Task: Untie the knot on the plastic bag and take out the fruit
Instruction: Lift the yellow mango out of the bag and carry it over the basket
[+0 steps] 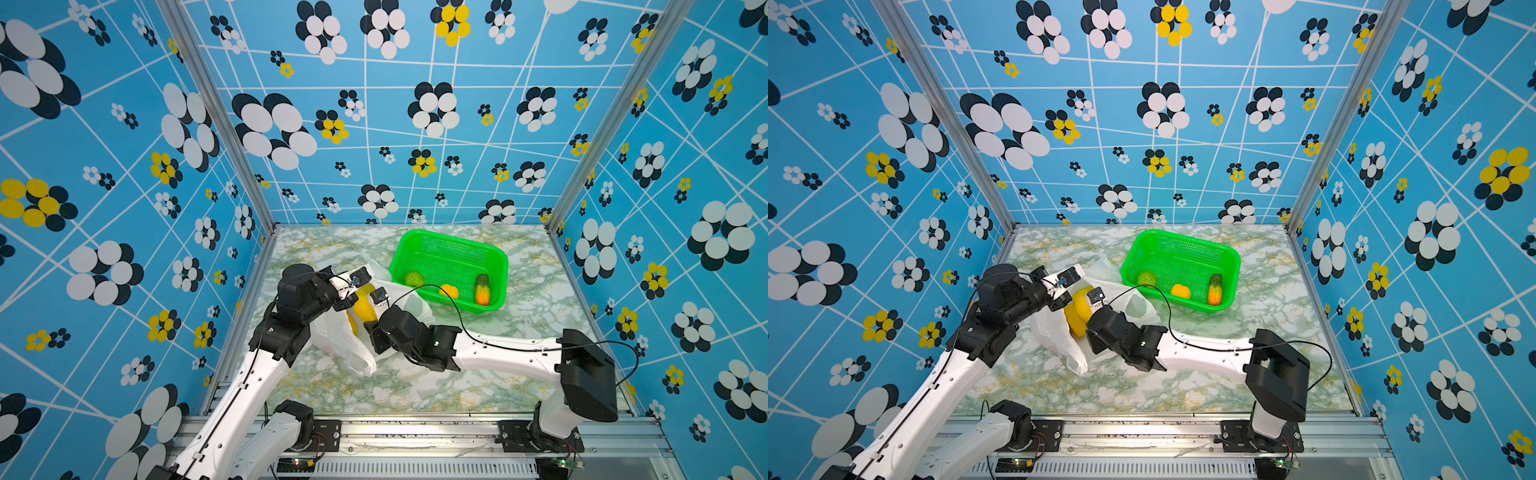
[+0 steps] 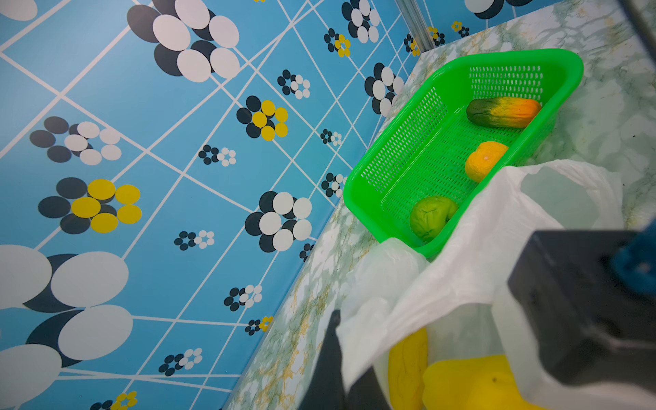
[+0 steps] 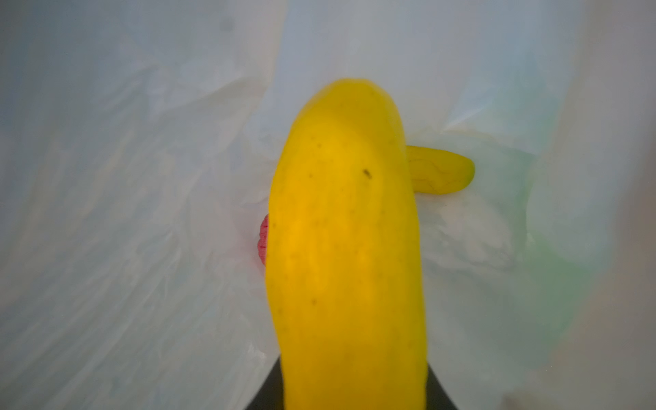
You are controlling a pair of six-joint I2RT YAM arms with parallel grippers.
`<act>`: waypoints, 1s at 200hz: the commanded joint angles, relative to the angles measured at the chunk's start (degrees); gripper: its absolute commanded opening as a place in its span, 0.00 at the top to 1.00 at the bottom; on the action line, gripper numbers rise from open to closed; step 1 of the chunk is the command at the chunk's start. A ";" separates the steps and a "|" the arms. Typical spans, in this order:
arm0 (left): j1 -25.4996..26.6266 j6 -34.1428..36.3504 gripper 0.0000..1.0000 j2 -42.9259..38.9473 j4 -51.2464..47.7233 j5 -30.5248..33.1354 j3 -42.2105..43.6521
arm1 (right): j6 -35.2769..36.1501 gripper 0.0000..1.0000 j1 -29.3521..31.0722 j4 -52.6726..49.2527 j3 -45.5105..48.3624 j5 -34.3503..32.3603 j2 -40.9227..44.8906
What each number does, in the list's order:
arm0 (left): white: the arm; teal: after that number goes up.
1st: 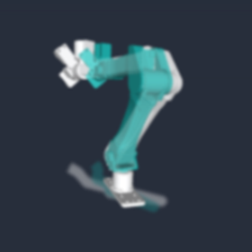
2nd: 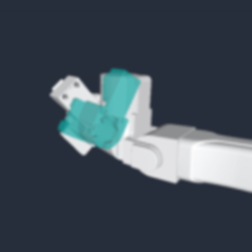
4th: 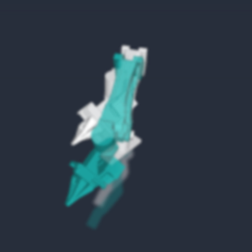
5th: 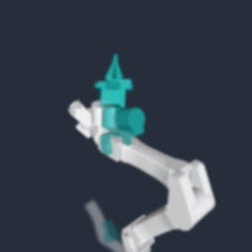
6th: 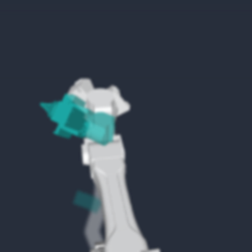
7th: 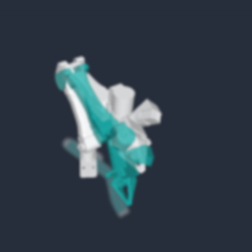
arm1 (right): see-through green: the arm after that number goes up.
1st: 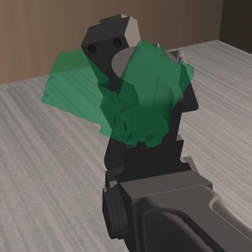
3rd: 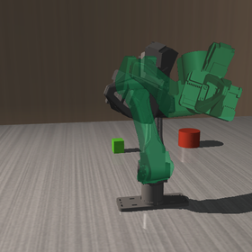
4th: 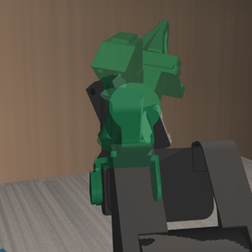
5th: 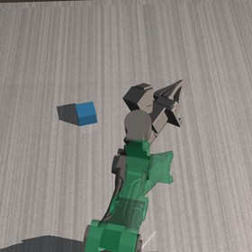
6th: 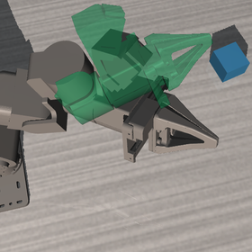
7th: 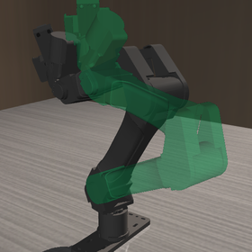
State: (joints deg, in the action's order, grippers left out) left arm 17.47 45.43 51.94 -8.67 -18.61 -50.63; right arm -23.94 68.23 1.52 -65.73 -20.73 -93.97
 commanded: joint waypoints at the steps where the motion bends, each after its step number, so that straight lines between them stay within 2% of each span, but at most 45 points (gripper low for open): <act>1: -0.08 -1.35 1.00 -0.18 1.19 0.85 0.28 | 1.15 0.66 -0.04 2.45 2.32 -11.00 5.80; 28: -0.34 -1.48 1.00 0.20 1.25 0.98 0.11 | 4.36 0.62 -0.07 6.92 6.72 -13.59 10.80; 53: -0.30 -1.51 1.00 0.00 1.28 1.16 0.27 | 4.43 0.63 -0.07 5.93 7.11 -17.00 12.79; 96: -0.26 -1.31 1.00 0.23 1.04 1.64 0.19 | 5.65 0.65 -0.07 4.92 7.83 -17.06 17.40; 137: -0.41 -1.13 1.00 0.44 1.05 1.91 0.29 | 7.96 0.61 -0.05 2.23 11.26 -17.02 27.54; 159: -0.28 -0.96 1.00 0.27 1.11 1.99 0.38 | 10.28 0.59 -0.36 2.62 15.78 -22.85 33.27; 174: -0.29 -0.96 1.00 0.11 1.06 2.00 0.45 | 9.62 0.59 -2.62 2.28 17.65 -26.81 36.41; 200: 0.33 -0.45 1.00 -0.32 0.62 2.25 0.36 | 3.78 0.60 -10.86 -4.20 17.32 -26.15 39.72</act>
State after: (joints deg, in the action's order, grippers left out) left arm 17.47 45.01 52.05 -8.62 -17.08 -50.63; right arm -16.27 62.98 2.94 -48.60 -43.16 -56.42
